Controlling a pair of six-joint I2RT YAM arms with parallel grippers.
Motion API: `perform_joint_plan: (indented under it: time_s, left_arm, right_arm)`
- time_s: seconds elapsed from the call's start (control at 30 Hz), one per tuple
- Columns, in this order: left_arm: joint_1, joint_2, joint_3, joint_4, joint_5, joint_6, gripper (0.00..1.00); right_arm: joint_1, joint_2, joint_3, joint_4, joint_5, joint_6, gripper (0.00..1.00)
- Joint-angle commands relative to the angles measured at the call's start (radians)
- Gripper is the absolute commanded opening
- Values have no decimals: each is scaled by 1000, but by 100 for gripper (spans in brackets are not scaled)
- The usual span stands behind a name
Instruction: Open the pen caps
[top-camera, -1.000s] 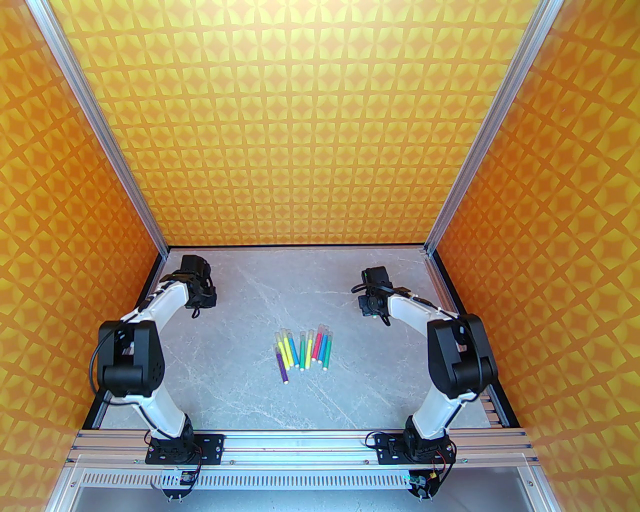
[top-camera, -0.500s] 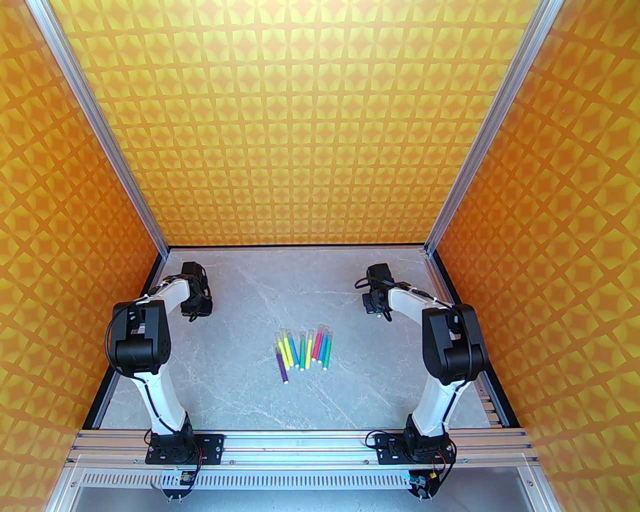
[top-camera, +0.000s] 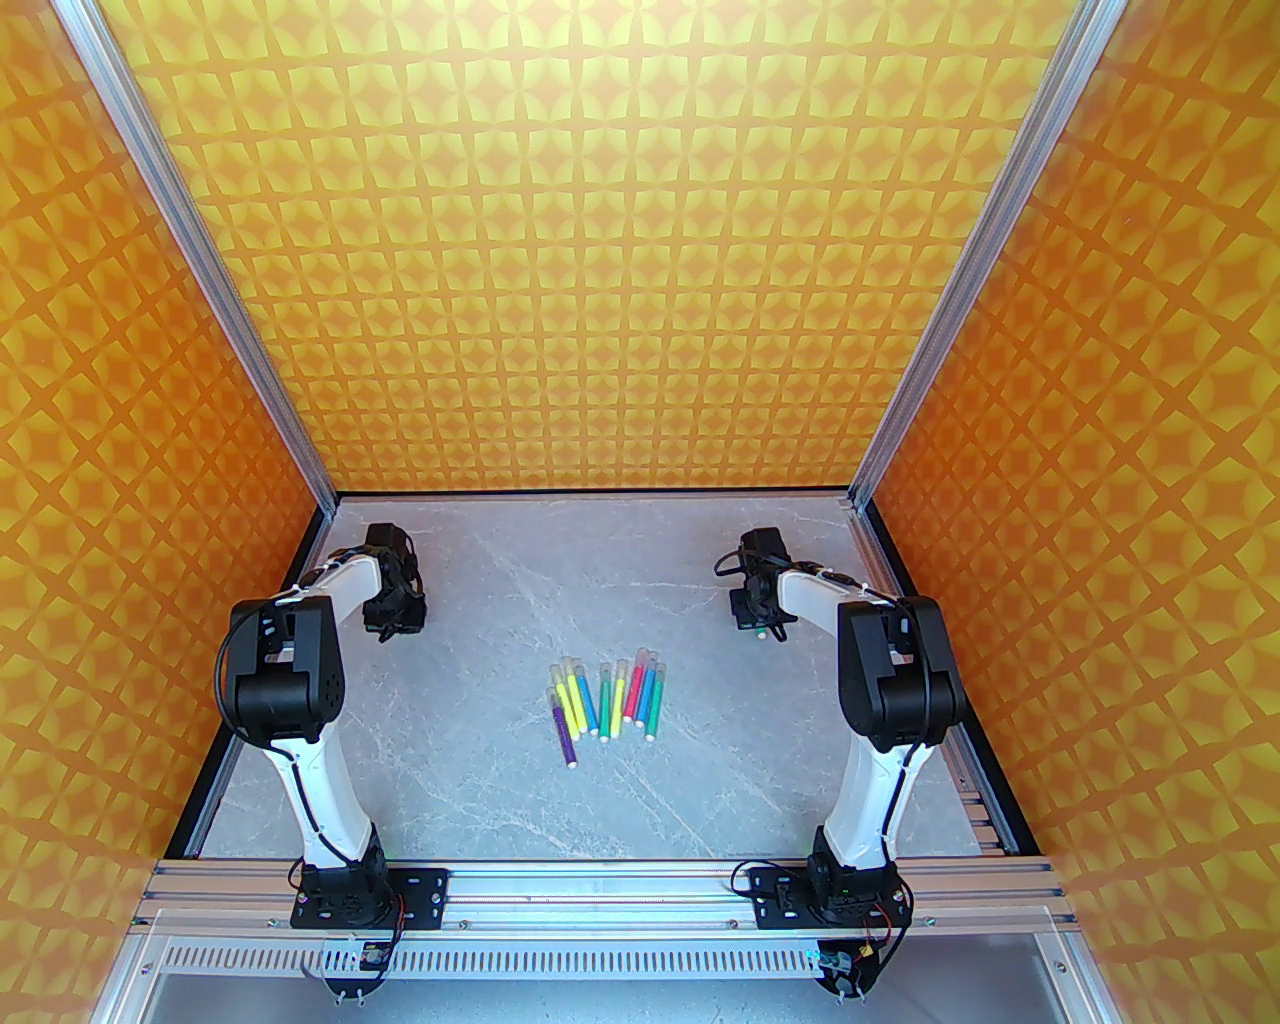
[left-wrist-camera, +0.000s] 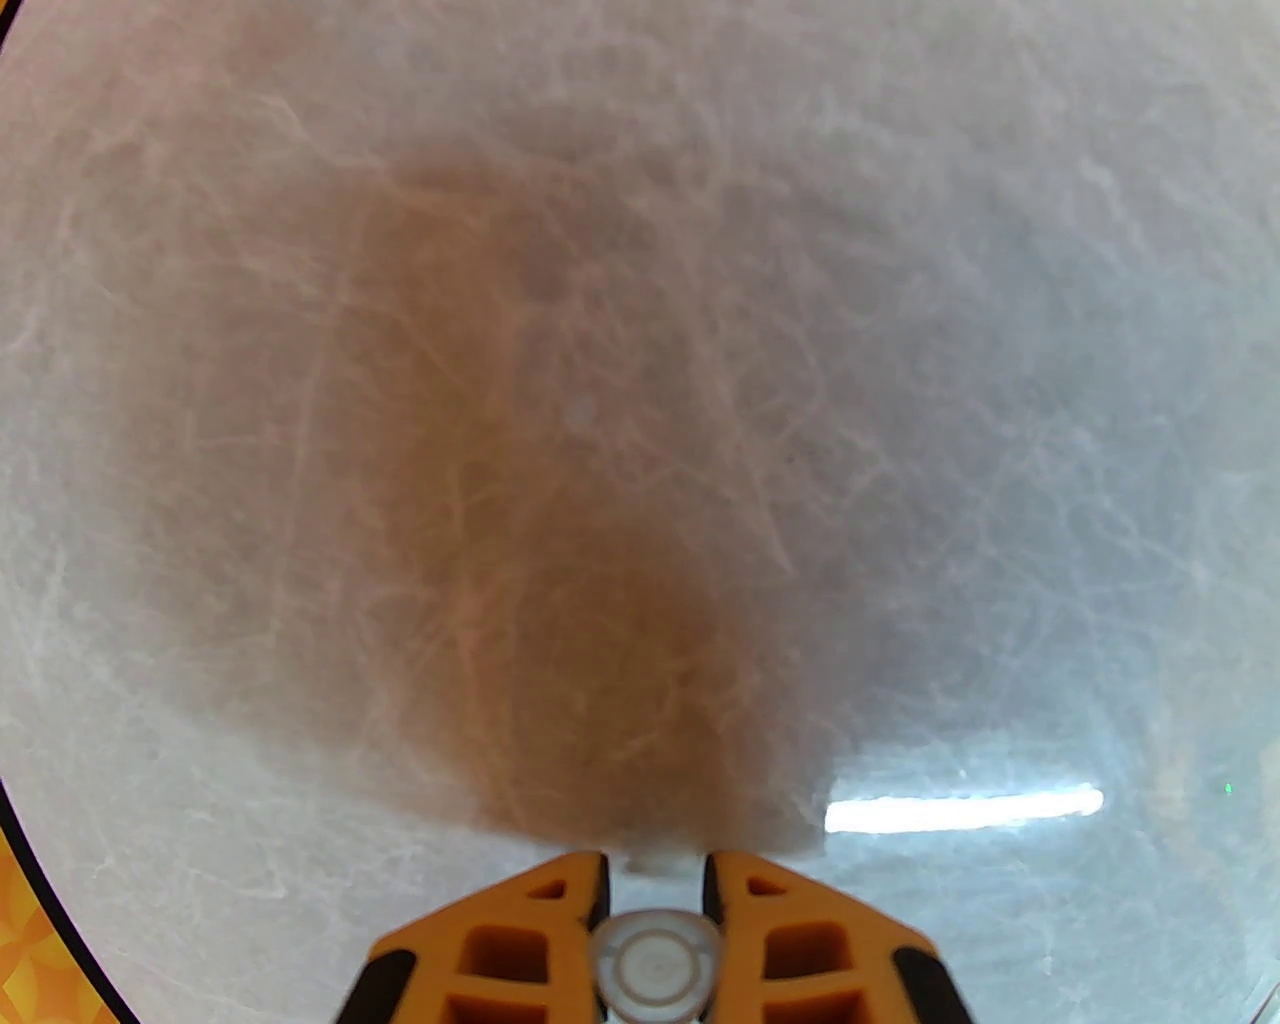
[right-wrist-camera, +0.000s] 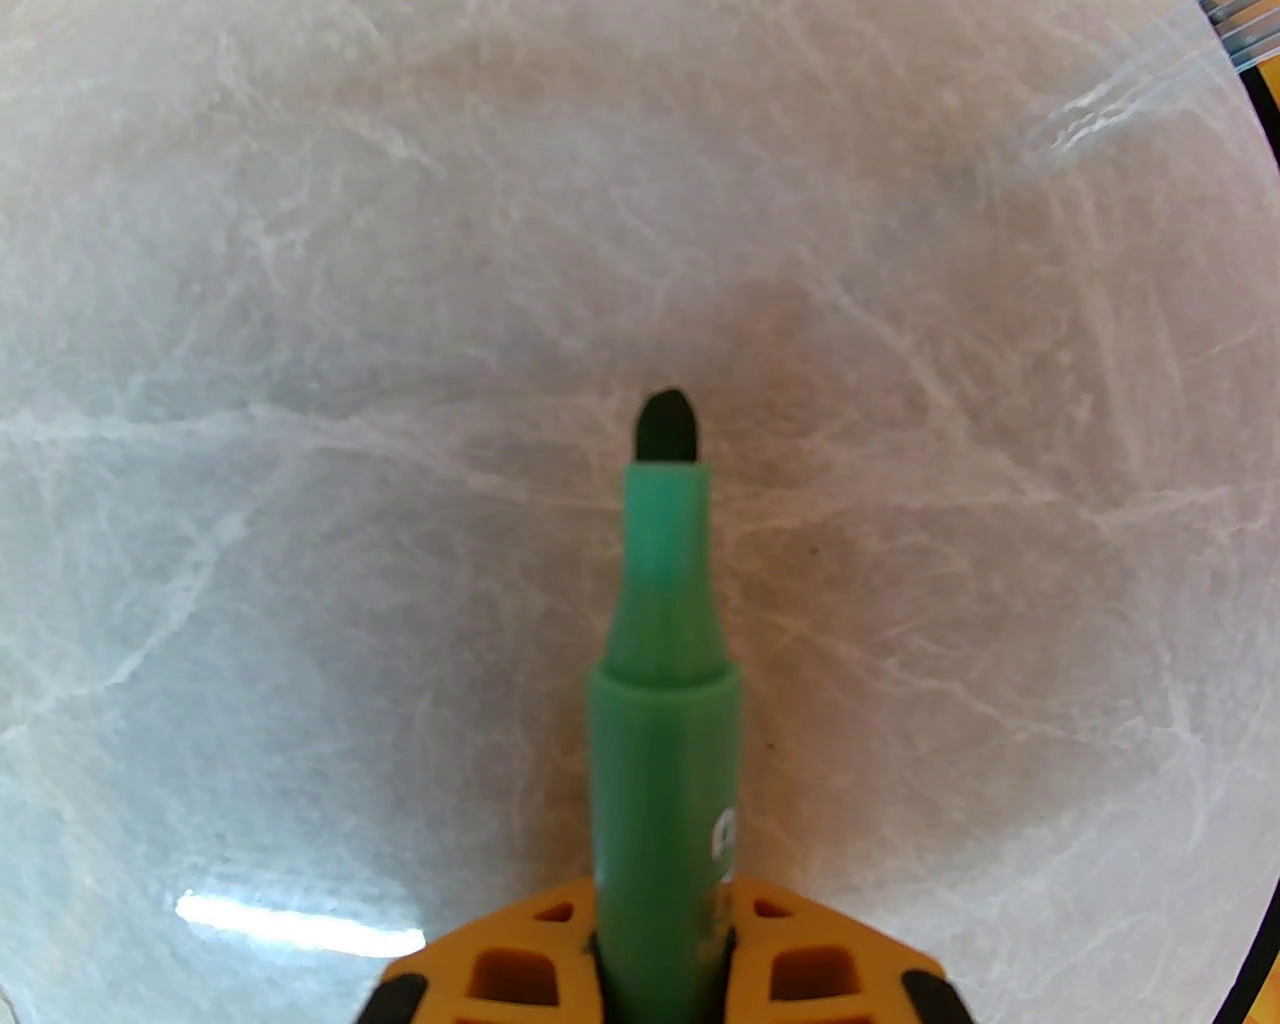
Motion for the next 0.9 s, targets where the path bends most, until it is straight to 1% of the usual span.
perform_joint_plan:
  time_s: [0.0, 0.27, 0.7, 0.87]
  left_arm:
    - [3, 25, 30, -28, 19, 14, 9]
    - [3, 51, 24, -15, 23, 13, 15]
    - [3, 49, 11, 2, 30, 7, 34]
    - [3, 36, 7, 14, 46, 6, 37]
  right_arm:
    - [-8, 22, 23, -17, -15, 21, 16]
    - [-12, 35, 20, -13, -22, 25, 18]
    - [-14, 36, 17, -10, -31, 33, 24]
    - [-14, 37, 19, -13, -34, 32, 26]
